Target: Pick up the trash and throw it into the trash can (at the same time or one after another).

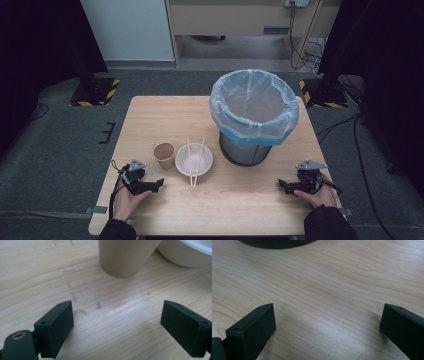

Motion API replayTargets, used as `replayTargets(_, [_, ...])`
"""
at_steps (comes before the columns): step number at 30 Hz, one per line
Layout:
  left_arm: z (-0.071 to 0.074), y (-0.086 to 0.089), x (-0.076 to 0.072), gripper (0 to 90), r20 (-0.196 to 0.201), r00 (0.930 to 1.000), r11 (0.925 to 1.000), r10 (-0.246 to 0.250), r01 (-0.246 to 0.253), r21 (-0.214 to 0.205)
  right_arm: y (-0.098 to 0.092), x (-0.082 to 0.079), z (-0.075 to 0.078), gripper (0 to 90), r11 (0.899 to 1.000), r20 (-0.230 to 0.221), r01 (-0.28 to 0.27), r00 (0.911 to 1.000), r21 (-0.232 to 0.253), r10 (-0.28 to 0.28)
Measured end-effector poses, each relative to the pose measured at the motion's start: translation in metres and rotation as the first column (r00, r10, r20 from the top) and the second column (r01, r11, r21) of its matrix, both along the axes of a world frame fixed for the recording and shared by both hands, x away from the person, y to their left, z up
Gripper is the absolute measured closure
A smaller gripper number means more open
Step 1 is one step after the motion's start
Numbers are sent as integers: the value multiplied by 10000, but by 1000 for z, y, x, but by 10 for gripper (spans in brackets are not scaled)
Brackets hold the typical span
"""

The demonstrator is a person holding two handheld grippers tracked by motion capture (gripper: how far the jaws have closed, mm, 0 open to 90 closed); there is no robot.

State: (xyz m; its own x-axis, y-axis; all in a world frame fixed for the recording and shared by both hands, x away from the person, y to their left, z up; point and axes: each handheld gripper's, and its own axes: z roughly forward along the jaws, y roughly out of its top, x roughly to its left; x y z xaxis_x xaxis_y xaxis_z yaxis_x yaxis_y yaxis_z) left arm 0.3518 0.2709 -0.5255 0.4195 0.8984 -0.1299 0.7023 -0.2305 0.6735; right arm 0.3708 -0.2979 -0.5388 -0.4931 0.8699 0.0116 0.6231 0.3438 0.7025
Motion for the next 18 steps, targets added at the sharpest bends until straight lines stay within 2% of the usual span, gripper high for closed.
replayTargets(4, [8, 3, -3, 117, 146, 9995, 9996, 272, -273, 34, 0, 0, 0, 6, 10000, 50, -2, 10000, -10, 2])
replayTargets(11, [26, 5, -9, 108, 765, 9962, 9991, 412, -400, -170, 0, -1, 0, 6, 10000, 41, -6, 10000, -15, 6])
replayTargets(14, [34, 7, -11, 103, 814, 9947, 9978, 631, -611, -269, 0, -2, 0, 6, 10000, 30, -1, 10000, -19, 1])
replayTargets(18, [48, 10, -14, 102, 1342, 9861, 9948, 977, -930, -408, 0, -2, 0, 6, 10000, 25, 22, 10000, -6, -22])
